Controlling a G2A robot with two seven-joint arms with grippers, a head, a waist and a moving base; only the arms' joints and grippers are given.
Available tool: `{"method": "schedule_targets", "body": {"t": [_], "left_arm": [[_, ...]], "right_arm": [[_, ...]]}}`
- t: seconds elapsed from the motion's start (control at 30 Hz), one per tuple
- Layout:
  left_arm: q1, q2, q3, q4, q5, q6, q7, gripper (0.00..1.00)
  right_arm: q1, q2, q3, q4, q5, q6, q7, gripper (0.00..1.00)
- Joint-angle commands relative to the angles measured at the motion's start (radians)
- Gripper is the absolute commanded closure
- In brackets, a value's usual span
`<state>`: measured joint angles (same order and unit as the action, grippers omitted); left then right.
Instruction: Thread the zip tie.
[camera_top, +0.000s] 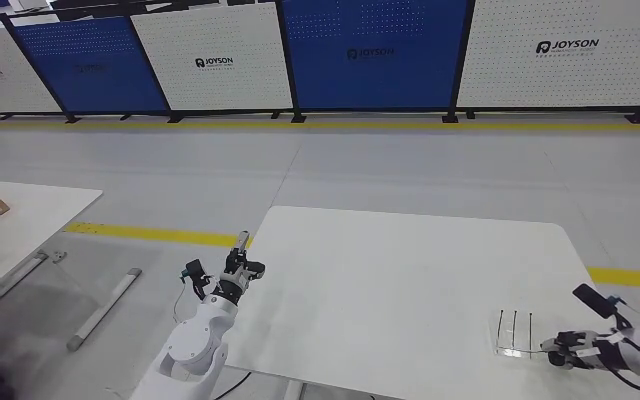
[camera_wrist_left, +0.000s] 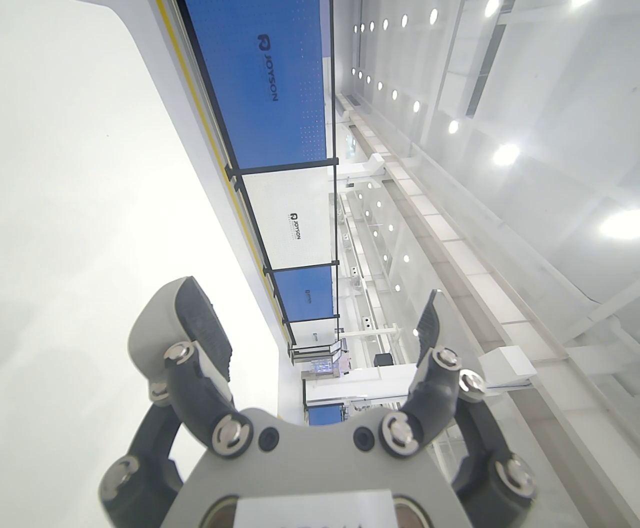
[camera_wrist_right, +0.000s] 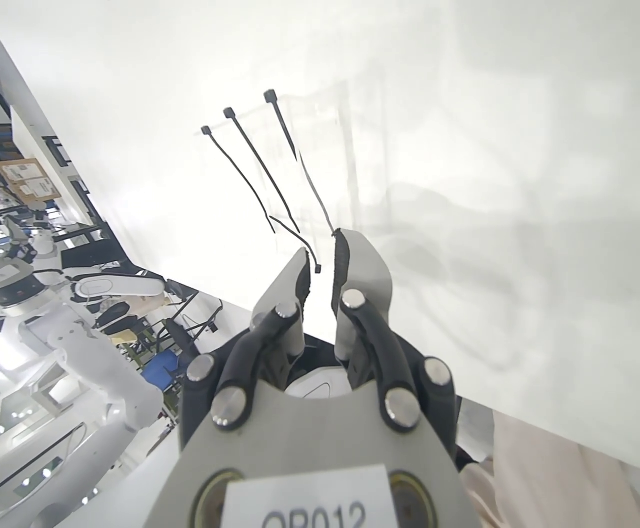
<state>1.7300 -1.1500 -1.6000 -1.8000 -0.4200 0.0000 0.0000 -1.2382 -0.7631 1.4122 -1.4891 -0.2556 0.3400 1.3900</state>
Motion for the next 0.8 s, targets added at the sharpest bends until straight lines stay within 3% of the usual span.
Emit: {"method": "schedule_targets", "body": {"t": [0.0,0.2,0.3,0.37,0.6,0.77], "left_arm": [[0.0,0.0,0.0,0.0,0.0,0.0,0.0,0.0],[0.0,0.0,0.0,0.0,0.0,0.0,0.0,0.0],[0.0,0.0,0.0,0.0,0.0,0.0,0.0,0.0],[0.0,0.0,0.0,0.0,0.0,0.0,0.0,0.0],[0.0,0.0,0.0,0.0,0.0,0.0,0.0,0.0],[0.0,0.0,0.0,0.0,0.0,0.0,0.0,0.0]], "right_arm": [[0.005,0.002,-0.008,0.001,-0.002,0.0,0.0,0.83],[0.021,0.009,-0.03,0.008,-0.001,0.0,0.0,0.83],[0.028,0.011,-0.038,0.012,0.001,0.0,0.0,0.89],[0.032,0.013,-0.04,0.015,-0.001,0.0,0.0,1.0],[0.024,0.021,-0.029,-0.005,0.01,0.0,0.0,1.0],[-0.024,0.032,0.029,-0.045,0.031,0.0,-0.007,1.0]]}}
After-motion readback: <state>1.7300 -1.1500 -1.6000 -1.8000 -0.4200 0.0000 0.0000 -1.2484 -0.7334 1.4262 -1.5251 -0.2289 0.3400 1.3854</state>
